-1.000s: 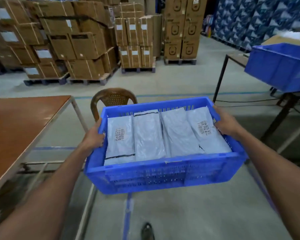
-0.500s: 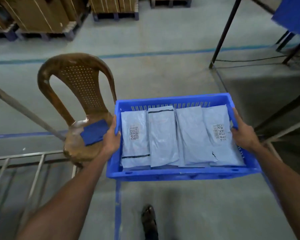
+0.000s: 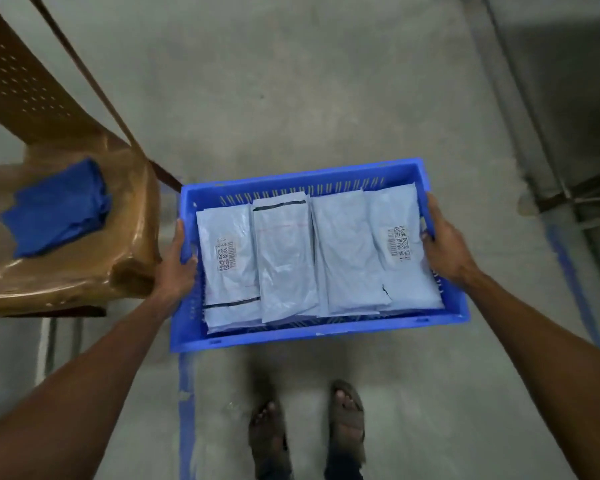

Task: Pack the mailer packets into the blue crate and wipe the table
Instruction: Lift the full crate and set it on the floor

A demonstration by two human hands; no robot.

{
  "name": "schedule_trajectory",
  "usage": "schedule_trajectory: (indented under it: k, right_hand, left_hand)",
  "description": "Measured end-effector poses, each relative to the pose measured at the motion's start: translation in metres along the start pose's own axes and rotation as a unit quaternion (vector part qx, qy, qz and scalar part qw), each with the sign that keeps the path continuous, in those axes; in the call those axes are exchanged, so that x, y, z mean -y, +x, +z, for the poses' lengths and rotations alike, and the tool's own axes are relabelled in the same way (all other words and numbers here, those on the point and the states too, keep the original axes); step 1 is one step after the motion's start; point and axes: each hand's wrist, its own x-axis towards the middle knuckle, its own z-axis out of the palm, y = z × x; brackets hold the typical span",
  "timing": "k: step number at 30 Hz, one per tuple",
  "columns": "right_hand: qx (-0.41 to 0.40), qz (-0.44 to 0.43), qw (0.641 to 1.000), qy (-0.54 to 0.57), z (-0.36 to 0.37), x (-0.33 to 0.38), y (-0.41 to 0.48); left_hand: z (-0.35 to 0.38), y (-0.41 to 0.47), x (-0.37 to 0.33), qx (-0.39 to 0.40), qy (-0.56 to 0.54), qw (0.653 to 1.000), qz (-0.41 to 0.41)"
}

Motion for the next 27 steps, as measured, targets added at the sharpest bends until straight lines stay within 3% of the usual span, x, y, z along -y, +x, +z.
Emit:
schedule_trajectory:
  k: [9,16,21,23,25,27]
  right_hand:
    - [-0.005,-0.002,1.000,0.023,0.146,-0.071,0.105]
    - [0.034,-0.014,0.999,0.038,0.207,-0.098,0.157]
    - [0.061,0.003,0.997,0.053,0.218,-0.103,0.165]
    - [0.089,0.004,0.996,-0.010,0.208,-0.099,0.162]
    - [0.063,0.026,0.992,-0.103,0.191,-0.083,0.155]
    - [0.032,0.028,0.994,-0.103,0.176,-0.046,0.139]
  left_hand:
    - [0.086,0.113,0.066,-0.032,0.048,0.998,0.007]
    - [0.123,0.166,0.106,-0.020,-0.002,1.000,-0.020]
    - [0.121,0.173,0.112,0.016,-0.012,0.999,-0.027]
    - [0.110,0.165,0.104,0.035,-0.006,0.999,-0.021]
    - [0.096,0.150,0.091,0.046,0.026,0.998,-0.020]
    - [0.080,0.128,0.072,0.058,0.071,0.996,0.008]
